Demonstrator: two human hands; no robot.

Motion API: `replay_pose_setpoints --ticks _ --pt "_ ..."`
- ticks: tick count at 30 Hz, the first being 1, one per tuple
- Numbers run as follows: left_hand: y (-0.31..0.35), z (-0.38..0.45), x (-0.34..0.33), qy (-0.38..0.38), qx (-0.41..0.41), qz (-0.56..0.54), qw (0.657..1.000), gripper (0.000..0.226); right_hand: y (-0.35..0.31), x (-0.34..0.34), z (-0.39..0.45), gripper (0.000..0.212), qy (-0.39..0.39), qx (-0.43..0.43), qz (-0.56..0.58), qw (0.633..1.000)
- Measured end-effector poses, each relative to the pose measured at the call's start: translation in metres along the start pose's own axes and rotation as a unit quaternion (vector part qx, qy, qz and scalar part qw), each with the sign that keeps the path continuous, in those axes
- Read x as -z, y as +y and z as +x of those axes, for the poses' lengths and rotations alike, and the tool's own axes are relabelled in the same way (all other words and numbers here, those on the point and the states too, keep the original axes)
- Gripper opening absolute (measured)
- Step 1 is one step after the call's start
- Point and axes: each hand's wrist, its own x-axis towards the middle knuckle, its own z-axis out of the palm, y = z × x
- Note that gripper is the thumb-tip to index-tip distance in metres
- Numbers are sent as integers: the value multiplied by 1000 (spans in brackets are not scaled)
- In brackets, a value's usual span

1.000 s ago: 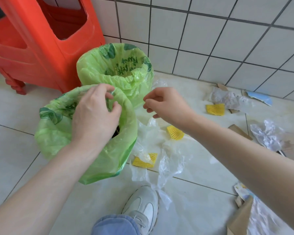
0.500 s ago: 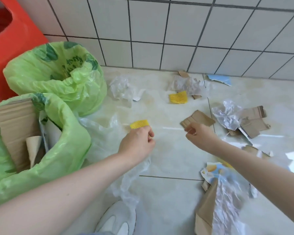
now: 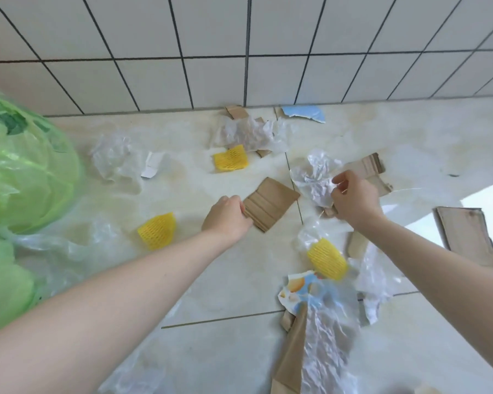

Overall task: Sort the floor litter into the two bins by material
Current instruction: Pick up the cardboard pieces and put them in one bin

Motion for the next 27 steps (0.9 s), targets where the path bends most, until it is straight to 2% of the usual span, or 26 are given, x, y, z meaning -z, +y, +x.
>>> replay_pose_setpoints --ticks 2,6,10,13,16,20,27 --pt "13 10 -10 2 -10 37 999 40 15 3 13 29 14 -9 -24 1000" --pt "27 26 -28 26 -27 114 993 74 41 3 32 50 -46 -74 -81 993" --pt "34 41 -40 30 -29 119 992 86 55 -2 40 71 -90 -83 -96 988" --pt "37 46 -43 34 -26 132 990 88 63 -7 45 73 -99 -88 -90 987" --pt "39 49 -41 23 -5 95 995 96 64 -10 49 67 -92 -81 -79 989" --pt "38 51 -37 -10 61 51 997 111 62 -11 48 38 -91 -67 -81 990" --pt "21 39 -25 -35 66 12 997 104 50 0 45 7 -67 -32 -90 993"
